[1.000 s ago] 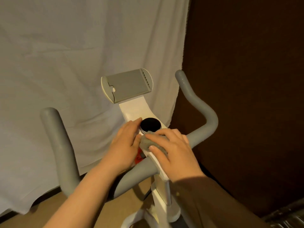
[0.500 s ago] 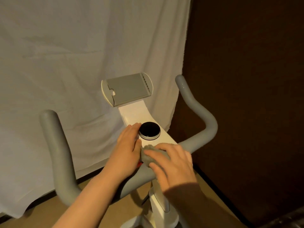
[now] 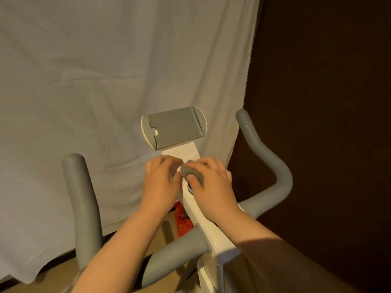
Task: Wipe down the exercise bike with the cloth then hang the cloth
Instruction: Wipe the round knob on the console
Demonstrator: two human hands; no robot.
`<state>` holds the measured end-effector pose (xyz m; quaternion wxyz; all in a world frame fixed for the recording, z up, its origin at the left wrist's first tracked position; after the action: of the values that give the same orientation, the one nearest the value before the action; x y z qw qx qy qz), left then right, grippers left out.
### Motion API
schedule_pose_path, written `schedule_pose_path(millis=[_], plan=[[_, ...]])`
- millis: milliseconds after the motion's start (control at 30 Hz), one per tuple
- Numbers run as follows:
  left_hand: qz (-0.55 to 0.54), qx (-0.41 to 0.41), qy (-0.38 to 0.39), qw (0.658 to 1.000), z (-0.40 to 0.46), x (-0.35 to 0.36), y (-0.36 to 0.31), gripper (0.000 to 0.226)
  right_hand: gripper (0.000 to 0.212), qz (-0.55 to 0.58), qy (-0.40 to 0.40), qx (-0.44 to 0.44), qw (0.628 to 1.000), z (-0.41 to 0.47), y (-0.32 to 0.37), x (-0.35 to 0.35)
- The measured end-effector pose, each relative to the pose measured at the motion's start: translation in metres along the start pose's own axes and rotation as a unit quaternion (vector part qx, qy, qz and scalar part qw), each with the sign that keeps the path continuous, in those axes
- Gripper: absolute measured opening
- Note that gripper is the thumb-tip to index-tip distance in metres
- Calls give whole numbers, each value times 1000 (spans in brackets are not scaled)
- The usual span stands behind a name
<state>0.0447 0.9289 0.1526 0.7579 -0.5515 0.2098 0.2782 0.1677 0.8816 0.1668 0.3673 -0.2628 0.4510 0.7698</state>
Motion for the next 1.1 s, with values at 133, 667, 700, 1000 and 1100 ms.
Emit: schedule_pose_path(millis=[133, 667, 700, 1000, 1100], plan=[[-36, -45, 1, 998, 4, 0, 10, 31, 23, 83, 54, 32, 995, 32, -27, 13], [-52, -118, 13, 992, 4, 0, 17, 28, 28, -81, 118, 0, 990, 67, -17, 31], [-45, -114, 13, 992, 4, 0, 17, 27, 29, -101, 99, 8, 990, 68, -21, 25], [-17, -43, 4, 999, -5, -4, -5, 27, 28, -29, -3, 42, 999, -2, -23, -14], [4, -16, 66, 998, -17, 9, -19, 34, 32, -138, -34, 17, 990, -43, -6, -26]])
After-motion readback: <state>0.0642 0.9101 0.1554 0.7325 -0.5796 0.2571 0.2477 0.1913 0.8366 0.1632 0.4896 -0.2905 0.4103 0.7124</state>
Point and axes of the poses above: each hand's wrist, its own z-axis towards the middle knuckle, its own x-axis out of the palm, y = z × x, the point moved 10 cm from there along z, towards the middle knuckle, and after that the axes turned 9 degrees about -x, right-handed, at the moved point
